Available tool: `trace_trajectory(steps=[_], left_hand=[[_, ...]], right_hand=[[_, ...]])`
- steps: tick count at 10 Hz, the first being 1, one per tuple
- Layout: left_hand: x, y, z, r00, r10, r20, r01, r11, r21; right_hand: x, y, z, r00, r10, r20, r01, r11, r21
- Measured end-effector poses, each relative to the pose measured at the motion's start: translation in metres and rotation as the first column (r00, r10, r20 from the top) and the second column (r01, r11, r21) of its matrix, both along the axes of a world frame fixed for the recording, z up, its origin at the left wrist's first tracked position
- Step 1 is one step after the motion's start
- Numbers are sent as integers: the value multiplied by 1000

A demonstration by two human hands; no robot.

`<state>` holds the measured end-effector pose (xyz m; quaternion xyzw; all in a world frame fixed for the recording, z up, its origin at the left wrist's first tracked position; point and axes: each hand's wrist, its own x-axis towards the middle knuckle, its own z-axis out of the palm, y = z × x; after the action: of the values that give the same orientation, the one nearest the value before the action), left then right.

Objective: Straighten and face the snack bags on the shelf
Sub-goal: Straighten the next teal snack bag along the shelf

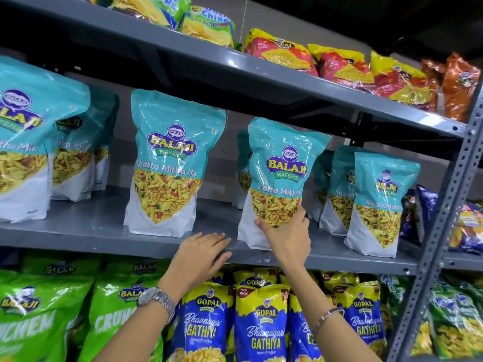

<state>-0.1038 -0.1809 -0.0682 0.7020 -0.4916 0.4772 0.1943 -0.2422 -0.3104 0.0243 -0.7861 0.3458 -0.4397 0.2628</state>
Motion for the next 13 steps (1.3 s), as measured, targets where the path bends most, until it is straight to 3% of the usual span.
trace_trajectory(steps=[13], left_hand=[[-2,2,0,1000,-5,-24,5,1000,0]], right_hand=[[19,-11,-2,995,36,-97,-42,997,-63]])
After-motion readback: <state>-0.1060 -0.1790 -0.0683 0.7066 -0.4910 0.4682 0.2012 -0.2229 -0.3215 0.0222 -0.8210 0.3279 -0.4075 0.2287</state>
